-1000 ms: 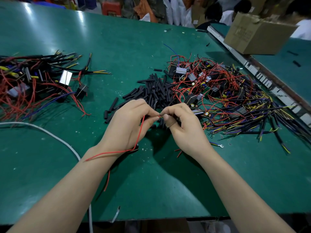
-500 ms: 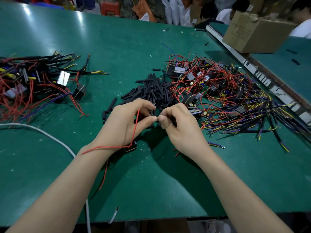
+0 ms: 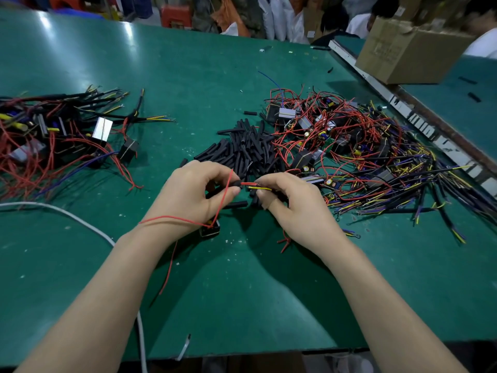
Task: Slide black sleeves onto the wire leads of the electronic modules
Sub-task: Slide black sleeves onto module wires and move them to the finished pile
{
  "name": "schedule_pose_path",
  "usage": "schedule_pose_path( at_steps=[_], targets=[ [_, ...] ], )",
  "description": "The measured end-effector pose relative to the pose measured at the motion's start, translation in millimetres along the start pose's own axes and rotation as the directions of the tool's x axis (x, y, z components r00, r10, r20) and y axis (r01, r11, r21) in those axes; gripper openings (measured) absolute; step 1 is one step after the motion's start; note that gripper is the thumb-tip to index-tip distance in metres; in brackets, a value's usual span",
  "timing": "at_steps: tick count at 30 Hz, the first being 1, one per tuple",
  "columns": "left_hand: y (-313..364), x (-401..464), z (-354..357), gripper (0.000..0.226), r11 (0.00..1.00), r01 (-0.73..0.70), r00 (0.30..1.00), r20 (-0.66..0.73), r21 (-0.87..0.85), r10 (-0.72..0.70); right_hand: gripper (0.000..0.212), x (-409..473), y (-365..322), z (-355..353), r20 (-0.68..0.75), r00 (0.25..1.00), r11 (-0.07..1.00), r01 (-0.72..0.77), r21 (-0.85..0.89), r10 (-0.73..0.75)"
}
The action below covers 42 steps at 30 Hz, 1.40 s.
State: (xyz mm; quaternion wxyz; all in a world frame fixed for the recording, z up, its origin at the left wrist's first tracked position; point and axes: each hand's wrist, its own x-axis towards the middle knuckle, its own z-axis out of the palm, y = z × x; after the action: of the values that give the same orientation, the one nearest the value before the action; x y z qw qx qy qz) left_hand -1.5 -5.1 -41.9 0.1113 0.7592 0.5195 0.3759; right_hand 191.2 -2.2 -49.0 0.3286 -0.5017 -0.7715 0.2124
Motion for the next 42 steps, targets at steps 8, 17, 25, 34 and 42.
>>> schedule_pose_path(
  at_steps=[8,17,25,34,42],
  targets=[
    [1,-1,-1,0.016,0.987,0.054,0.998,0.020,-0.153,-0.052,0.016,-1,1,-6,-0.002,0.998,0.987,-0.056,0.153,0.057],
    [-1,-2,1,0.018,0.988,0.063,0.998,0.014,-0.142,-0.061,0.015,-1,-1,-7,-0.022,1.000,0.983,-0.011,0.185,0.015],
    [6,-4,1,0.007,0.984,-0.027,0.995,0.090,-0.176,0.044,0.010,-2,4,2,-0.121,0.993,0.998,0.011,-0.058,-0.018],
    [2,0,7,0.004,0.956,0.188,0.980,-0.022,-0.225,-0.198,0.017,-3,-1,3,-0.181,0.979,0.985,0.116,0.130,-0.092],
    [-5,1,3,0.009,0.907,0.218,0.976,0.076,-0.360,-0.205,0.007,-3,-7,-2,-0.086,0.996,0.924,0.015,0.382,0.019]
  ],
)
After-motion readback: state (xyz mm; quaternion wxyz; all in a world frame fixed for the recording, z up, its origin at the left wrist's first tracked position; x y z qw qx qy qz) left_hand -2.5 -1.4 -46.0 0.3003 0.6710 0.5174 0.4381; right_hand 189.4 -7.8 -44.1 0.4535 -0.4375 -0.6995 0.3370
